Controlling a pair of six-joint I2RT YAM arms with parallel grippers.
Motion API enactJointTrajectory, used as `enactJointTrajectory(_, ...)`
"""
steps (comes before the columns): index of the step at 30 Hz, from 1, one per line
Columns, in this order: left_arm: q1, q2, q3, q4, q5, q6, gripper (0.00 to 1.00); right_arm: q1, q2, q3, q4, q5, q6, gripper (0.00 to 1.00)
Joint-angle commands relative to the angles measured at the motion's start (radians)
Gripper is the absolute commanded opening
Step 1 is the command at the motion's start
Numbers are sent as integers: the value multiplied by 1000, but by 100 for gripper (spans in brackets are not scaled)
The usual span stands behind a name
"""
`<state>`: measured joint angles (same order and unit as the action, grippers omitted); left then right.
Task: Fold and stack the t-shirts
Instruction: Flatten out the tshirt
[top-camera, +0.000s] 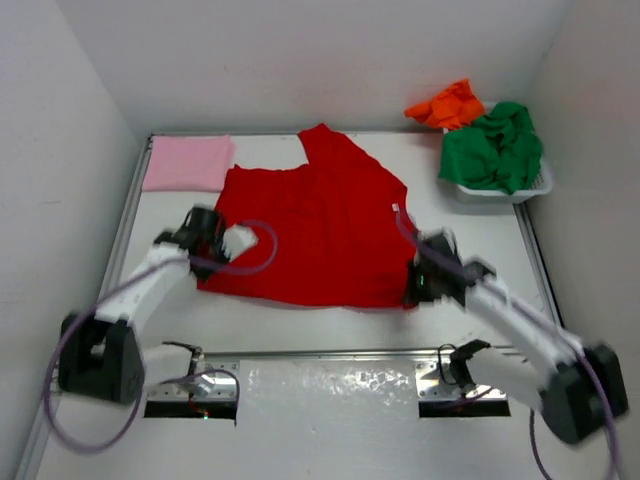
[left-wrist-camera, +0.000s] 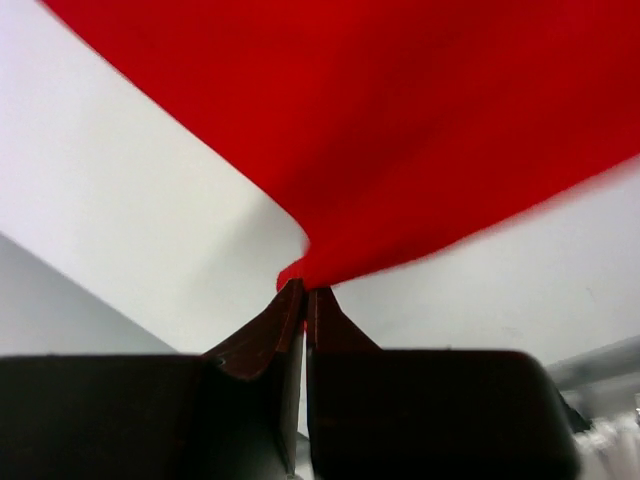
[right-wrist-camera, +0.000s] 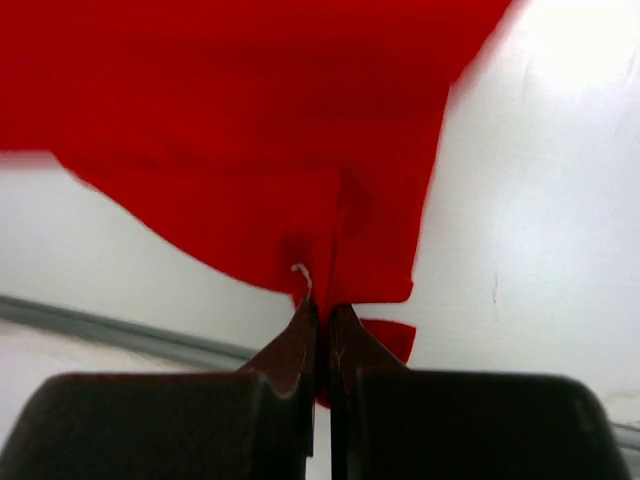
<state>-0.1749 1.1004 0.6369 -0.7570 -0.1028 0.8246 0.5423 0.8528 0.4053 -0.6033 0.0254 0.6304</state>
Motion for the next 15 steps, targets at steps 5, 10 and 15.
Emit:
enactJointTrajectory(5, -2, 863, 1531, 46, 31, -253, 0, -459, 1051, 1763, -92, -229, -164, 0)
enactJointTrajectory(10, -11, 1009, 2102, 351, -61, -324, 0, -603, 1133, 2104, 418, -240, 159, 0)
enactJointTrajectory(15, -41, 774, 1629, 685, 34, -309, 0, -628, 972, 1937, 492, -96, -48, 0)
